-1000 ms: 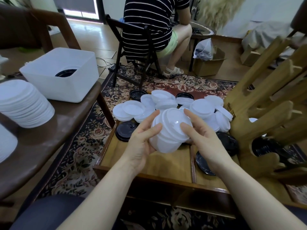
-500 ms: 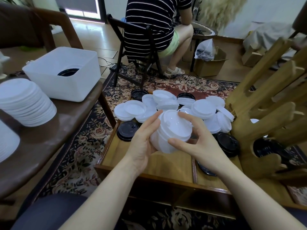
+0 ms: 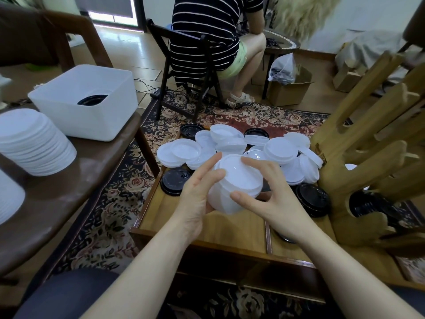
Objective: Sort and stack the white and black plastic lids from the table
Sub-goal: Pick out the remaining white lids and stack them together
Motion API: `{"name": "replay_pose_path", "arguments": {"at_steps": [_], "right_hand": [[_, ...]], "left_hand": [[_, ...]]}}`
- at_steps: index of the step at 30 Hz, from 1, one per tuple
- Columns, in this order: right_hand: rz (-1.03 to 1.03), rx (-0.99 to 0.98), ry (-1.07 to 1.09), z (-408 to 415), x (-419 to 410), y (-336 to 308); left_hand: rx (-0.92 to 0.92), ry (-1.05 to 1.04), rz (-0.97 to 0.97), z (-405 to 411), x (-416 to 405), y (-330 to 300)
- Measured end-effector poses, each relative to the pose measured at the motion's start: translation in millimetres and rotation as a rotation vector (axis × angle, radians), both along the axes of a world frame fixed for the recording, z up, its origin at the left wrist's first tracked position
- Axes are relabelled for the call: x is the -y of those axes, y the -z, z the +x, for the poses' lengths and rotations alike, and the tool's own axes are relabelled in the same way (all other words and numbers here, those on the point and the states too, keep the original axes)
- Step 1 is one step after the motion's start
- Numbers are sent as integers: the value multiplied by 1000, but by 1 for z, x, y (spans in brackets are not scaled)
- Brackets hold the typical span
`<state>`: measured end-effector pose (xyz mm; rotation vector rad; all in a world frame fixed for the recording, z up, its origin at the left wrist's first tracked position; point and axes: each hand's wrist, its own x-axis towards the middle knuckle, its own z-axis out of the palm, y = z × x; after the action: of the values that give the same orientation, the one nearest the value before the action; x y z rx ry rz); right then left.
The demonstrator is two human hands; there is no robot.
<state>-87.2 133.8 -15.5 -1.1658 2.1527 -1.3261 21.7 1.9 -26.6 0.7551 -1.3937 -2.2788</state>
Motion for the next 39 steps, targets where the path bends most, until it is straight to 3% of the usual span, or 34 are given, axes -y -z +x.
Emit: {"name": "replay_pose_path", "arguments": {"at_steps": [6, 11, 18, 23, 30, 35, 39], "right_hand": [[-62, 219, -9, -6, 3, 9], [-54, 280, -61, -14, 0, 7], [-22, 264, -91, -15, -2, 8], [-57, 362, -154, -12, 0, 4], [-94, 387, -126, -5, 2, 11], [-75, 373, -143, -7, 4, 17], [-54, 385, -188, -11, 3, 21]], "left_hand": [[25, -16, 12, 0, 2, -1], [25, 36, 11, 1, 5, -2], [-2, 39, 23, 2, 5, -2], [-39, 54, 10, 3, 4, -7], [-17, 124, -124, 5, 6, -5], [28, 83, -100, 6, 10, 1], [64, 195, -65, 10, 23, 5]]}}
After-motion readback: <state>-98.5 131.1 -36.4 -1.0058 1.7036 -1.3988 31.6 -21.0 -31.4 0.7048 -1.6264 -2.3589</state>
